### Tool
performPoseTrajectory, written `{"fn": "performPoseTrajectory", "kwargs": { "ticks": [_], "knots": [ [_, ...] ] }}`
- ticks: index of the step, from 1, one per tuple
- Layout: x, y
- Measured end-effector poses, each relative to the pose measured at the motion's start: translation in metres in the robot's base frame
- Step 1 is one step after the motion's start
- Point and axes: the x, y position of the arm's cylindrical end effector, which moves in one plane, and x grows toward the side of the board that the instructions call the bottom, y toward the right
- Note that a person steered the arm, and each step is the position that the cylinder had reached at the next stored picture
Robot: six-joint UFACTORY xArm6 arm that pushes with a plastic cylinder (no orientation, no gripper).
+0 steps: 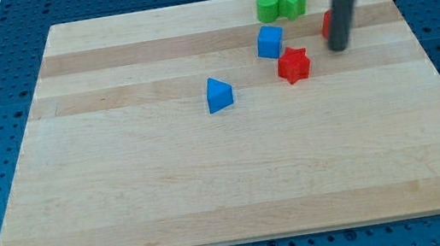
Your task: Push the red circle into the blue cube
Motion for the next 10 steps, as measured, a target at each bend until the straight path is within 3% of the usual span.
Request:
{"fn": "performPoseTrajectory", "kwargs": {
  "ticks": [1,2,6,10],
  "knots": [
    [-0.026,0.037],
    [-0.069,0.038],
    [-0.042,-0.019],
    [-0.042,-0.07]
  ]
}}
